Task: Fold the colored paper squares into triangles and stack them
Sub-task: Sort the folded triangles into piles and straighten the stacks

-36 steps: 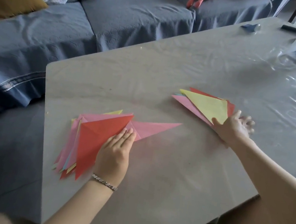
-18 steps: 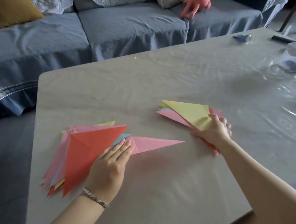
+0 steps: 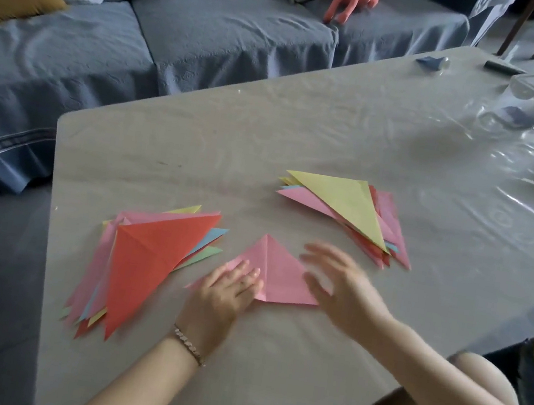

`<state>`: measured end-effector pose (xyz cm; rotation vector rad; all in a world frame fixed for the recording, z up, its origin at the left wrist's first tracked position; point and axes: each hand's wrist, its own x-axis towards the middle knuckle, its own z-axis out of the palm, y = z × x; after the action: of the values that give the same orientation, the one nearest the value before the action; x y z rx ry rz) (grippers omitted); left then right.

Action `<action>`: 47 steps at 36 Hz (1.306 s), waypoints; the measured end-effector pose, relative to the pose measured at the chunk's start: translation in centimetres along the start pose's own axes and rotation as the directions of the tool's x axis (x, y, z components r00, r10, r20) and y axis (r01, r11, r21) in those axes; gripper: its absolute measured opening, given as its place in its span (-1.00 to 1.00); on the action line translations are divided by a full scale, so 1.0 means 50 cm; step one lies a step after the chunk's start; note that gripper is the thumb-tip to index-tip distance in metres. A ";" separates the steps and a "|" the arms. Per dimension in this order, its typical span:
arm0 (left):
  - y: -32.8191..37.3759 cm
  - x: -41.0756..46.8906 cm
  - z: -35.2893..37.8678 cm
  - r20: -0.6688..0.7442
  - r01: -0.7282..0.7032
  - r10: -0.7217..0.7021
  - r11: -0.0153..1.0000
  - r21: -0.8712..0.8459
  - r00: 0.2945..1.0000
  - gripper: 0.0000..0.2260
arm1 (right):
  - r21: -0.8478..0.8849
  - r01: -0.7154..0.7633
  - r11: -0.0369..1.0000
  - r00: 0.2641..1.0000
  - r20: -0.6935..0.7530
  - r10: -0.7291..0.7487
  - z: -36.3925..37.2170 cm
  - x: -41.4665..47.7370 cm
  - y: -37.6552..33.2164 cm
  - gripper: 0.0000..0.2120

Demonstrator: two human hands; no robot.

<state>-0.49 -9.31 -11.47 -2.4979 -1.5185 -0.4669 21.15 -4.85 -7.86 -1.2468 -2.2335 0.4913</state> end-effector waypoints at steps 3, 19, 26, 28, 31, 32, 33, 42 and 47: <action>0.004 -0.011 0.003 0.126 0.110 -0.104 0.993 -0.040 0.987 -0.55 | -0.082 0.101 0.992 0.967 0.242 -0.078 0.049 -0.037 -0.021 -0.53; 0.015 -0.079 -0.020 0.411 0.282 -0.256 0.959 -0.002 0.875 -0.44 | -0.458 0.077 0.886 0.920 0.375 0.114 0.088 -0.080 -0.074 -0.31; -0.018 -0.120 -0.027 0.357 0.319 -0.321 0.945 0.065 0.877 -0.42 | -0.547 -0.044 0.836 0.938 0.267 0.223 0.035 -0.127 -0.012 -0.35; -0.018 -0.125 -0.035 0.387 0.358 -0.357 0.931 0.074 0.850 -0.42 | -0.544 -0.092 0.834 0.922 0.271 0.278 0.018 -0.138 -0.003 -0.37; -0.016 -0.132 -0.044 0.452 0.427 -0.410 0.902 0.069 0.793 -0.39 | -0.538 -0.109 0.836 0.919 0.266 0.291 0.005 -0.147 0.002 -0.36; -0.015 -0.136 -0.048 0.471 0.441 -0.419 0.895 0.068 0.777 -0.38 | -0.540 -0.100 0.836 0.921 0.269 0.283 0.004 -0.147 0.000 -0.35; -0.015 -0.141 -0.051 0.491 0.454 -0.427 0.888 0.070 0.759 -0.36 | -0.546 -0.097 0.832 0.920 0.271 0.285 0.004 -0.147 0.000 -0.35; -0.016 -0.115 -0.116 0.286 0.501 -0.481 0.865 0.002 0.829 -0.59 | -0.393 -0.288 0.874 0.912 0.166 0.375 -0.043 -0.043 -0.048 -0.72; -0.063 -0.084 -0.140 -0.073 0.447 -0.459 0.883 -0.142 0.885 -0.77 | -0.305 -0.418 0.856 0.834 0.244 0.494 -0.005 0.034 -0.077 -0.41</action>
<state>-6.29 -13.51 -6.45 -2.1382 -2.0918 -0.7677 17.99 -5.34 -5.10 -1.9836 -2.2895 0.6519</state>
